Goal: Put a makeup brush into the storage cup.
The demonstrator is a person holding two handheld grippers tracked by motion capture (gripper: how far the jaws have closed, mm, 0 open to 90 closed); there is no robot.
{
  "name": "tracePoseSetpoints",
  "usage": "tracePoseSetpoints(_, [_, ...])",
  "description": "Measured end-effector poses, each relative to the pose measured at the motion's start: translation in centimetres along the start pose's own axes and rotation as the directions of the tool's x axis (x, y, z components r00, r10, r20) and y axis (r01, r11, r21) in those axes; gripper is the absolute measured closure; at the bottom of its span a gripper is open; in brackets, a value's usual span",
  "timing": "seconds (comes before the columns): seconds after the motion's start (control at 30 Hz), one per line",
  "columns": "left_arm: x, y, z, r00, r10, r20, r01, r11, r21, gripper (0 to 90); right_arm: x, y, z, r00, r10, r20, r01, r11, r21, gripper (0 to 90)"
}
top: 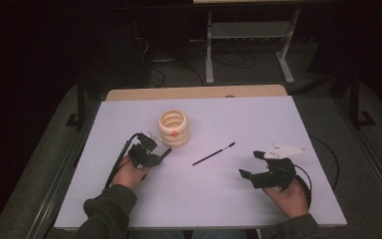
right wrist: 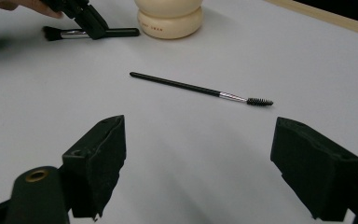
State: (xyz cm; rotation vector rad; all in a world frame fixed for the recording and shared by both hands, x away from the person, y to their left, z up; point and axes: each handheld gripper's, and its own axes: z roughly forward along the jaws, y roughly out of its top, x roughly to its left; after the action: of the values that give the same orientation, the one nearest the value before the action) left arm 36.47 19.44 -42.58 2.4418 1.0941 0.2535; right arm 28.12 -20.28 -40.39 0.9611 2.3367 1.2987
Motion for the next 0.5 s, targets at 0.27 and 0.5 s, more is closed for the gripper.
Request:
tracePoseSetpoints(0.27, [0.21, 0.04, -0.11, 0.9999, -0.009, 0.013, 0.009, 0.9999, 0.007, 79.6, -0.02, -0.05, 0.05, 1.0000, 0.004, -0.002, -0.004, 1.000, 0.005, 17.2])
tracePoseSetpoints(0.5, [0.49, -0.18, -0.66, 0.9985, -0.022, 0.050, 0.022, 0.9997, 0.009, 79.6, 0.06, -0.04, 0.18, 1.0000, 0.000, -0.004, 0.000, 1.000, 0.007, 17.2])
